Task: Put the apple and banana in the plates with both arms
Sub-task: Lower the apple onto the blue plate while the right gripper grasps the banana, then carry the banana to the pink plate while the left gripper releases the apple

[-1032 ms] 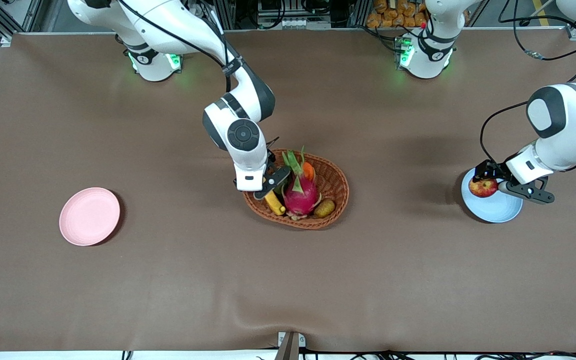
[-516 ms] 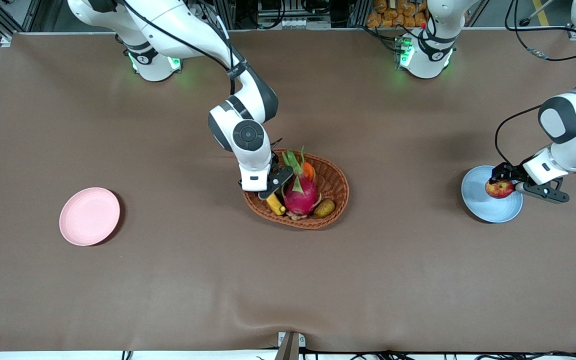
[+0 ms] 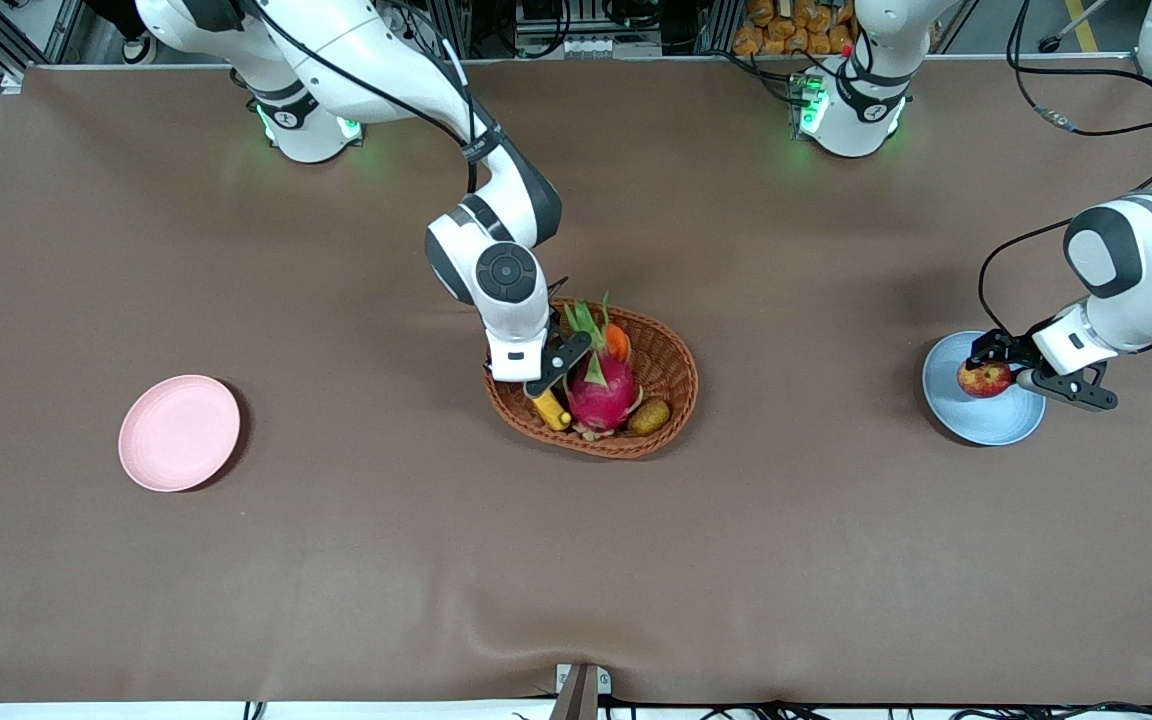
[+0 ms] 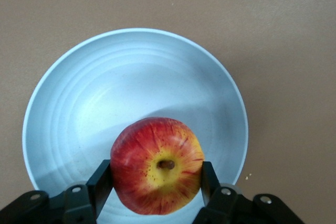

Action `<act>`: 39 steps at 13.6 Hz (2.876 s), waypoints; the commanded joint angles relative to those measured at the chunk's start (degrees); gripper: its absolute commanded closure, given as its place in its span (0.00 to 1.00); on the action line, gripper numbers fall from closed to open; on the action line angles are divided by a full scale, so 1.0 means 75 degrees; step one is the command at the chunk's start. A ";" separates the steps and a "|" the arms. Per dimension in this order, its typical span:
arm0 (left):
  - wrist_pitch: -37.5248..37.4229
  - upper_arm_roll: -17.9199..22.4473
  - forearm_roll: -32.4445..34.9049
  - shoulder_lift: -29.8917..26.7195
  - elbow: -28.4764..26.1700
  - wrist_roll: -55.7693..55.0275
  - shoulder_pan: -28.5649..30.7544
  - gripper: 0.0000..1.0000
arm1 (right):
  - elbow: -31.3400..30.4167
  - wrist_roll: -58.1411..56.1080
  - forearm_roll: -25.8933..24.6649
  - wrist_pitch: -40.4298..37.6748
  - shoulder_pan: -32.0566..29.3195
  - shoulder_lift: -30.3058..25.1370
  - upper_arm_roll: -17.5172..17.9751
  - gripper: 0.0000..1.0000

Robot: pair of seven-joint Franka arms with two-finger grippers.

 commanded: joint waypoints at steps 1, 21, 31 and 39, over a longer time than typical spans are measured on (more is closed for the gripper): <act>0.0069 -0.0050 0.0127 0.0050 0.0007 0.0106 0.0159 0.41 | 0.0008 -0.0051 -0.0177 0.0046 0.0086 0.0005 -0.0079 1.00; -0.3374 -0.0554 0.0185 -0.0442 0.2853 0.0247 0.0253 0.00 | -0.0155 -0.0097 0.0186 -0.3069 -0.3847 -0.3205 -0.0090 1.00; -0.4523 -0.1280 0.0185 -0.0558 0.3898 -0.1450 0.0055 0.00 | -0.0707 -0.0539 -0.0330 -0.2641 -0.6825 -0.2236 -0.0290 1.00; -0.6187 0.1379 0.0115 -0.2257 0.3933 -0.3713 -0.3567 0.00 | -0.0626 -0.1363 -0.0143 -0.2073 -0.7086 -0.1647 -0.0266 0.00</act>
